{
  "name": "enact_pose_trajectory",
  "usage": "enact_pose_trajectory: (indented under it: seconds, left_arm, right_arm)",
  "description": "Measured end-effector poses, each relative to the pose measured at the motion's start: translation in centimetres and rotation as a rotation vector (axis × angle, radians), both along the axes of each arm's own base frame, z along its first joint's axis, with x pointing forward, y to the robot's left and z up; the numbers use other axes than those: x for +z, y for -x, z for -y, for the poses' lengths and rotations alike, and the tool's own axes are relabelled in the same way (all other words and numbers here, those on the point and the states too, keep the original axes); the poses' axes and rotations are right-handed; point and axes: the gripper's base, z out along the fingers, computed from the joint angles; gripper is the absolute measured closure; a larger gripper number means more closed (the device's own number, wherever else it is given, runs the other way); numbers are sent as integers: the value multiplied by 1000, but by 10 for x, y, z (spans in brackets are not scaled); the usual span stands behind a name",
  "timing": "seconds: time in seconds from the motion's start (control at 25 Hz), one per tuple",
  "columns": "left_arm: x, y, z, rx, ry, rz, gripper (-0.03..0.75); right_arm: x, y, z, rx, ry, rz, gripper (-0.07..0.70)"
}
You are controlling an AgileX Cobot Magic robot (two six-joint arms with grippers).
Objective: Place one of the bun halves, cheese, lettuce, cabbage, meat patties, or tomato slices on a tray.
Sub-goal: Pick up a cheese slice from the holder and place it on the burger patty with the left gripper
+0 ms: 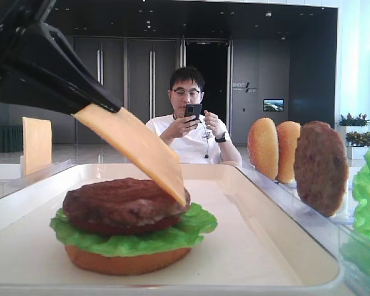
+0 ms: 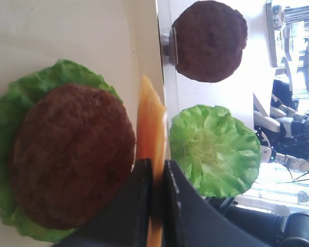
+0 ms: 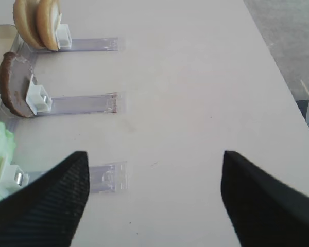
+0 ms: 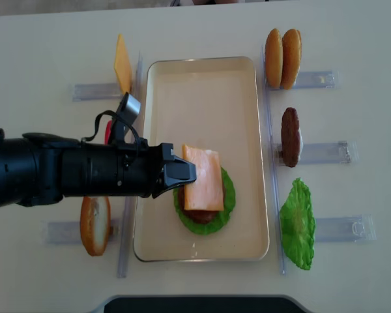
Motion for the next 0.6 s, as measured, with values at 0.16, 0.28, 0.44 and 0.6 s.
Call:
enact_pose_trajectory:
  seconds: [0.16, 0.28, 0.44, 0.6]
  left_arm:
    - [0, 0, 0, 8, 5, -15, 685]
    - [0, 0, 0, 23, 9, -39, 685]
    - [-5, 2, -3, 24, -46, -83, 658]
    - [-7, 5, -4, 3, -76, -93, 609]
  right_arm:
    - [0, 0, 0, 0, 0, 0, 97]
    - [0, 0, 0, 0, 0, 0, 97]
    - [0, 0, 0, 0, 0, 0, 97]
    - [0, 0, 0, 0, 0, 0, 97]
